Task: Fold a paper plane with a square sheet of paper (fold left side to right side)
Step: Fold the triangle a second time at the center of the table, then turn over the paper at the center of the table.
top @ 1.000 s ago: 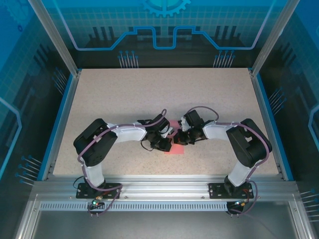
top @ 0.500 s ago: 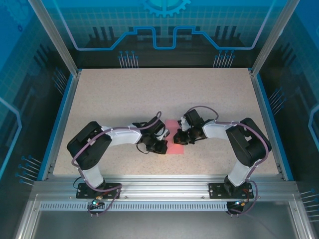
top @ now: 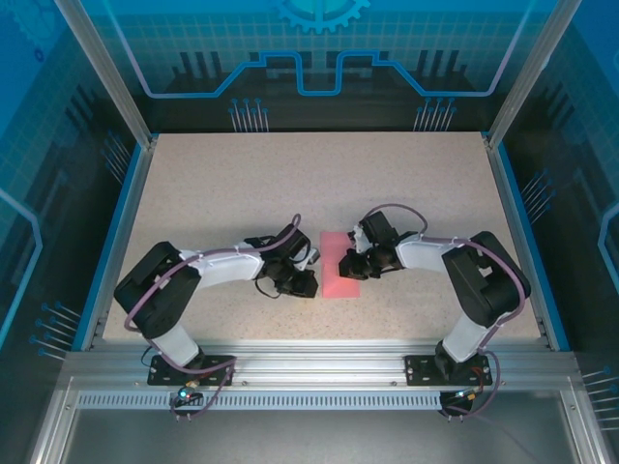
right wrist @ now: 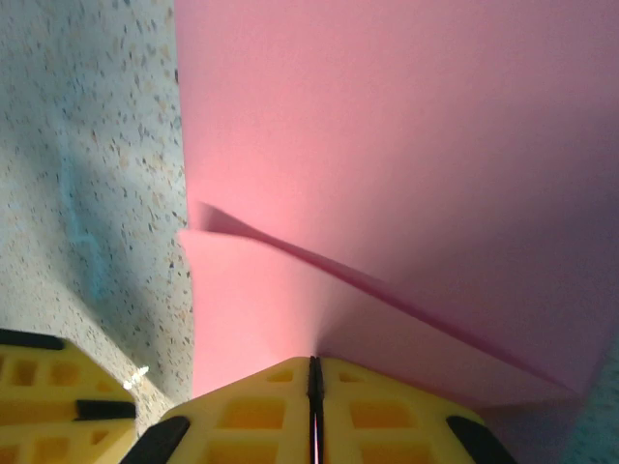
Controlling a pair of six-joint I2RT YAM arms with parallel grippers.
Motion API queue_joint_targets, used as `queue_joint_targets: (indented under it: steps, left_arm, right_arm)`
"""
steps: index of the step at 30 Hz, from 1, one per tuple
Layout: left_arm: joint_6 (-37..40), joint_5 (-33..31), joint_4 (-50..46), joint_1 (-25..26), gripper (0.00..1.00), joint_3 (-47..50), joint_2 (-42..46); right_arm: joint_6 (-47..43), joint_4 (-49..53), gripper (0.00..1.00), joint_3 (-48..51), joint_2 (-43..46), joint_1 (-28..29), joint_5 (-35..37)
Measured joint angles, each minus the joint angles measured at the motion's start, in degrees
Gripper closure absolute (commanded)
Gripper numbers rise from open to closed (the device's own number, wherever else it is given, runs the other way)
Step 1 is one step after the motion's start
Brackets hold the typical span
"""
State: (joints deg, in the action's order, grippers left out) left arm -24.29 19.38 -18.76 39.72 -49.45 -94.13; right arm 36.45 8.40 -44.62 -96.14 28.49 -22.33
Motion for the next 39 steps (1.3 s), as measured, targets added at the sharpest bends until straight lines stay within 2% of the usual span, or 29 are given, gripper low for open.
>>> queue_joint_targets:
  steps: [4, 10, 18, 21, 24, 29, 31, 39]
  left_arm:
    - [-1.09, 0.81, 1.36, -2.84, 0.61, -0.22, 3.02]
    - [-1.33, 3.06, 4.46, -5.84, 0.56, -3.74, 0.72]
    - [-1.31, 6.58, 8.63, -5.88, 0.56, -9.35, -8.31]
    - [-1.29, 7.67, 9.01, -5.88, 0.60, -10.56, -10.91]
    - [-1.11, 8.20, 9.03, -5.88, 0.68, -11.39, -12.37]
    - [0.28, 7.45, 8.35, -5.86, 0.87, -12.13, -13.09]
    - [0.87, 6.93, 8.09, -5.81, 0.91, -12.13, -13.09]
    - [1.55, 3.89, 7.50, -5.81, 0.91, -10.23, -9.81]
  right_arm:
    - [-0.42, 0.17, 0.66, 0.02, 4.63, -0.15, 3.02]
    - [-1.95, 1.53, 0.52, 0.83, 12.26, -0.87, 7.98]
    - [-2.21, 3.63, 0.46, 6.19, 19.34, -1.88, 9.49]
    - [-2.19, 4.15, 0.46, 7.08, 20.85, -1.88, 9.46]
    - [-2.16, 4.24, 0.44, 7.82, 21.70, -1.88, 9.22]
    - [-1.95, 4.20, 0.40, 8.87, 21.88, -1.90, 7.91]
    - [-1.90, 4.17, 0.38, 8.98, 21.77, -1.88, 7.21]
    - [1.11, -0.48, 0.38, 8.98, 17.42, -1.49, 3.02]
